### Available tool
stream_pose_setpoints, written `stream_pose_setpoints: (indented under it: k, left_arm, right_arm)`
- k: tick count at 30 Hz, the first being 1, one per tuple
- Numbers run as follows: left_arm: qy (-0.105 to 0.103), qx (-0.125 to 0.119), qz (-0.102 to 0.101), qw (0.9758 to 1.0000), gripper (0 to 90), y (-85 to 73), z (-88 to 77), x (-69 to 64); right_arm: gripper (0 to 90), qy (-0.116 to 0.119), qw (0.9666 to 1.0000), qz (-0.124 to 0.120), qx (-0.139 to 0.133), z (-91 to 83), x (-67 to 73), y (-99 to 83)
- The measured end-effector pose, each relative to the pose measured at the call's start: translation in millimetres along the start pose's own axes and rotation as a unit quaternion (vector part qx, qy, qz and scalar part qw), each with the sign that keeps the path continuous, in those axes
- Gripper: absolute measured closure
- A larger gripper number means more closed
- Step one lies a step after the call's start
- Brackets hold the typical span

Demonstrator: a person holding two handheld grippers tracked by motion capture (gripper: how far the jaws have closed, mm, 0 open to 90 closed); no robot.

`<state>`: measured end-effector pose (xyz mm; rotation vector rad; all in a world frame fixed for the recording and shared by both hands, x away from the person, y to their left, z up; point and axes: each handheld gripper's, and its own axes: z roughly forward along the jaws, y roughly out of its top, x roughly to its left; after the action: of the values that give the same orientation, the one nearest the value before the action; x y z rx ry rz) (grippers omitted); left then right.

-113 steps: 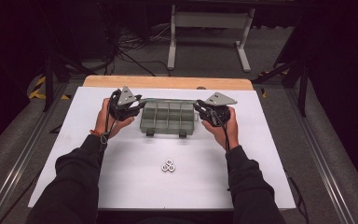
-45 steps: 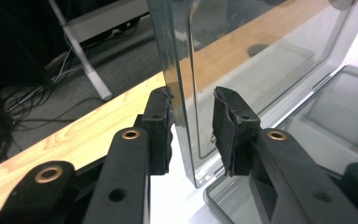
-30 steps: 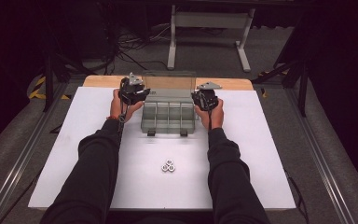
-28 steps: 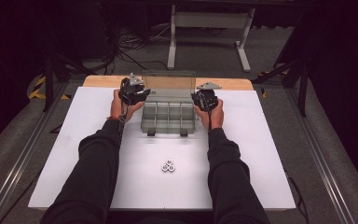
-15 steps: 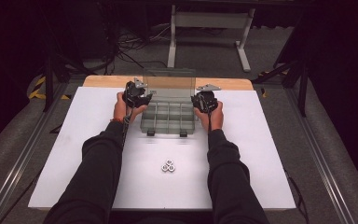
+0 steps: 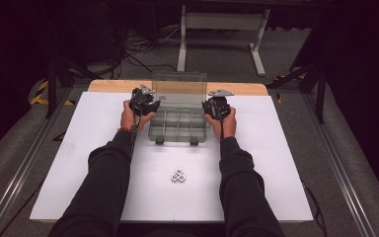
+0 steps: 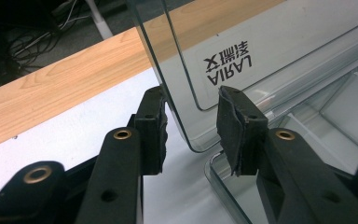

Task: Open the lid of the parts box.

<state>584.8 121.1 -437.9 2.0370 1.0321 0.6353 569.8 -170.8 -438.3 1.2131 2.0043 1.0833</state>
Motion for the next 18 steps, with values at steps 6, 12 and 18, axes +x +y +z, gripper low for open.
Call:
stream_pose_setpoints:
  k: [6, 12, 18]
  left_arm:
    - [0.000, 0.004, 0.007, 1.0000, 62.7, -0.8, -3.0, -0.6]
    - [0.006, 0.002, 0.002, 1.0000, 62.6, -2.1, -4.1, -3.4]
    - [0.012, 0.004, 0.005, 0.9999, 59.3, -2.0, -5.9, -3.1]
  right_arm:
    - [79.2, 0.001, 1.0000, 0.001, -0.001, -1.9, 0.4, -1.5]
    - [74.8, -0.002, 1.0000, -0.005, 0.003, -5.9, 0.6, -2.3]
    - [71.0, -0.007, 0.9999, -0.012, 0.003, -7.4, 2.1, -0.8]
